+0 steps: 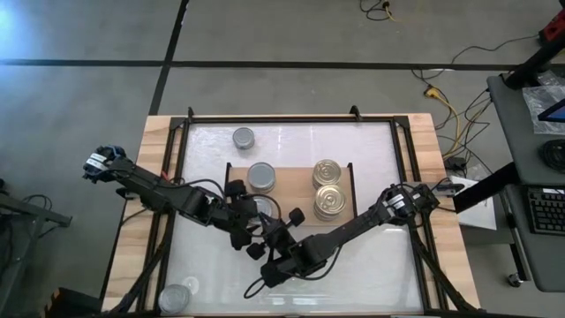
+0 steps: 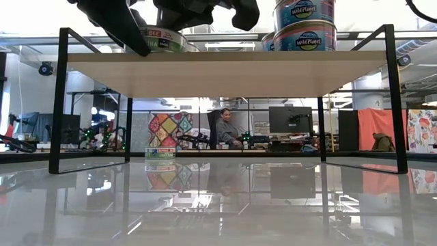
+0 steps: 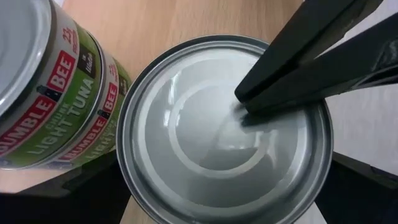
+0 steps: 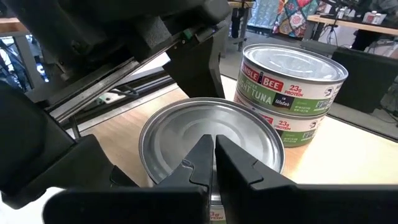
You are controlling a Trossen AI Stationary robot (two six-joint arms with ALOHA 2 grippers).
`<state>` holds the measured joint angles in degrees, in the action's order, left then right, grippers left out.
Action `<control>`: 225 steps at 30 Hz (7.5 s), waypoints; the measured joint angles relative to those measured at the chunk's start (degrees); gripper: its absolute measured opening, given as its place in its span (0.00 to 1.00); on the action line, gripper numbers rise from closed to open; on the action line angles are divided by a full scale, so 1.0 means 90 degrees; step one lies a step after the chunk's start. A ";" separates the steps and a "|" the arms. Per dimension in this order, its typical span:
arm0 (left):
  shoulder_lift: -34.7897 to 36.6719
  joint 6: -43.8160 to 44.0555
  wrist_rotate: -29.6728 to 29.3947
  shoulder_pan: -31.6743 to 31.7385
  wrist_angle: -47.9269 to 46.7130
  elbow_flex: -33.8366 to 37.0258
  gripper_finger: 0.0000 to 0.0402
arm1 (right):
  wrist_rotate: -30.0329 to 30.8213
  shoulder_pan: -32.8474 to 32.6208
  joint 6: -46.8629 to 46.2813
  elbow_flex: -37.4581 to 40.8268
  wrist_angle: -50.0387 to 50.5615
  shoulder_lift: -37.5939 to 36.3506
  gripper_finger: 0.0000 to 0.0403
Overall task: Stack canned seafood by type on shelf
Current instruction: Put the green tuna can on the shelf, then stack the green tuna can on top of the other green tuna can on the shelf
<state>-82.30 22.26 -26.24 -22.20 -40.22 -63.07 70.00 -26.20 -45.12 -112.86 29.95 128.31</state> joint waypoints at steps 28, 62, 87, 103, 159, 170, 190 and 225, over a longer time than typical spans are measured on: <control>0.0064 0.0090 0.0053 -0.0015 -0.0536 0.0008 1.00 | 0.0104 -0.0005 0.0155 -0.0153 0.0252 0.0024 0.03; 0.0061 0.1094 -0.0027 -0.0251 -0.1726 -0.1825 1.00 | 0.0487 -0.1564 0.1009 -0.2361 0.3730 -0.0327 0.03; -0.2190 0.0950 -0.1351 -0.0657 -0.0903 -0.2824 0.89 | -0.1331 -0.2659 -0.1614 -0.2099 0.6299 -0.0517 0.03; -0.2057 0.1421 -0.1346 -0.1095 -0.1517 -0.3046 0.89 | -0.1477 -0.2756 -0.1927 -0.1902 0.6298 -0.0515 0.03; -0.1919 0.1947 -0.1195 -0.1064 -0.2376 -0.2599 0.89 | -0.1471 -0.2815 -0.1989 -0.1902 0.6082 -0.0508 0.03; -0.1897 0.1628 -0.1352 -0.1065 -0.2383 -0.2716 0.89 | -0.1462 -0.2815 -0.1989 -0.1900 0.6064 -0.0508 0.03; -0.1877 0.2254 -0.0769 -0.3473 -0.2691 -0.4247 0.89 | -0.1450 -0.2815 -0.1987 -0.1899 0.5839 -0.0508 0.03; -0.1967 0.8496 0.3367 -0.5125 -0.1815 -0.0796 0.02 | -0.2004 -0.3230 -0.1070 0.0548 -0.0130 -0.0493 0.03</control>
<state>-100.01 98.73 4.07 -68.32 -56.55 -70.23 51.96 -55.27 -54.75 -107.93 28.78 123.87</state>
